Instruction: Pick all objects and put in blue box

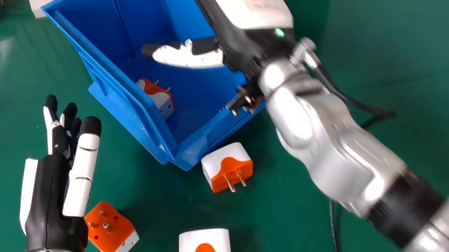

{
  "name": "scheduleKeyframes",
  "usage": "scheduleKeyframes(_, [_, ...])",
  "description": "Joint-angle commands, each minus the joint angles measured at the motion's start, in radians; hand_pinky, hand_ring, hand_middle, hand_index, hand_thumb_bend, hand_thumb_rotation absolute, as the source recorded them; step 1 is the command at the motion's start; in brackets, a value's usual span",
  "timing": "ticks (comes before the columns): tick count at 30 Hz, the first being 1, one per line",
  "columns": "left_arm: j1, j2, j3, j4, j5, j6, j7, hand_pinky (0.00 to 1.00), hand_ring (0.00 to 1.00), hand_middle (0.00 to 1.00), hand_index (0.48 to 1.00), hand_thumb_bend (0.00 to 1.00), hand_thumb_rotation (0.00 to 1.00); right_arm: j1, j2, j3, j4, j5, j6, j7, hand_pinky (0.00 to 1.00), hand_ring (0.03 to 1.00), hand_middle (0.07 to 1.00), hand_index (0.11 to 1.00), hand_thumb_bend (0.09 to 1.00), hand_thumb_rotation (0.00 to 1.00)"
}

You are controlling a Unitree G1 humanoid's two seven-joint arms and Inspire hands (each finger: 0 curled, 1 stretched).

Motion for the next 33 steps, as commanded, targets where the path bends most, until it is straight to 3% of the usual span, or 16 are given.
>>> scheduleKeyframes(1, [-0.010, 0.000, 0.002, -0.012, -0.009, -0.012, -0.005, 1.00, 1.00, 1.00, 1.000, 0.67, 0.87, 0.160, -0.053, -0.037, -0.287, -0.053, 0.003, 0.003, 0.84, 0.933, 0.951, 0.901, 0.456, 0.52])
scheduleKeyframes(7, [-0.013, 0.005, 0.004, -0.007, -0.007, -0.022, -0.008, 1.00, 1.00, 1.00, 1.000, 0.66, 0.86, 0.442, -0.128, -0.036, -0.528, -0.084, -0.055, -0.012, 0.82, 0.920, 0.929, 0.885, 0.444, 0.47])
scheduleKeyframes(11, [-0.005, 0.004, 0.003, 0.011, 0.000, -0.043, -0.009, 1.00, 1.00, 1.00, 1.000, 0.66, 0.86, 0.673, -0.194, -0.037, -0.620, -0.094, -0.155, -0.043, 0.80, 0.902, 0.912, 0.874, 0.446, 0.45])
scheduleKeyframes(16, [-0.003, 0.000, 0.005, 0.037, -0.006, -0.059, -0.011, 1.00, 1.00, 1.00, 1.000, 0.64, 0.86, 0.869, -0.259, -0.032, -0.644, -0.111, -0.248, -0.036, 0.76, 0.867, 0.879, 0.849, 0.457, 0.43])
scheduleKeyframes(19, [-0.003, -0.002, 0.007, 0.051, -0.014, -0.067, -0.016, 1.00, 1.00, 1.00, 1.000, 0.65, 0.86, 0.914, -0.270, -0.030, -0.620, -0.130, -0.276, -0.029, 0.73, 0.847, 0.859, 0.832, 0.465, 0.42])
scheduleKeyframes(22, [0.004, -0.005, 0.009, 0.047, -0.022, -0.070, -0.018, 1.00, 1.00, 1.00, 1.000, 0.67, 0.85, 0.940, -0.279, -0.018, -0.593, -0.152, -0.290, -0.010, 0.71, 0.830, 0.844, 0.818, 0.472, 0.42])
scheduleKeyframes(33, [0.007, -0.016, 0.009, 0.068, -0.020, -0.101, -0.018, 1.00, 1.00, 1.00, 1.000, 0.68, 0.84, 0.906, -0.256, 0.050, -0.464, -0.229, -0.351, 0.005, 0.64, 0.778, 0.803, 0.775, 0.496, 0.43])
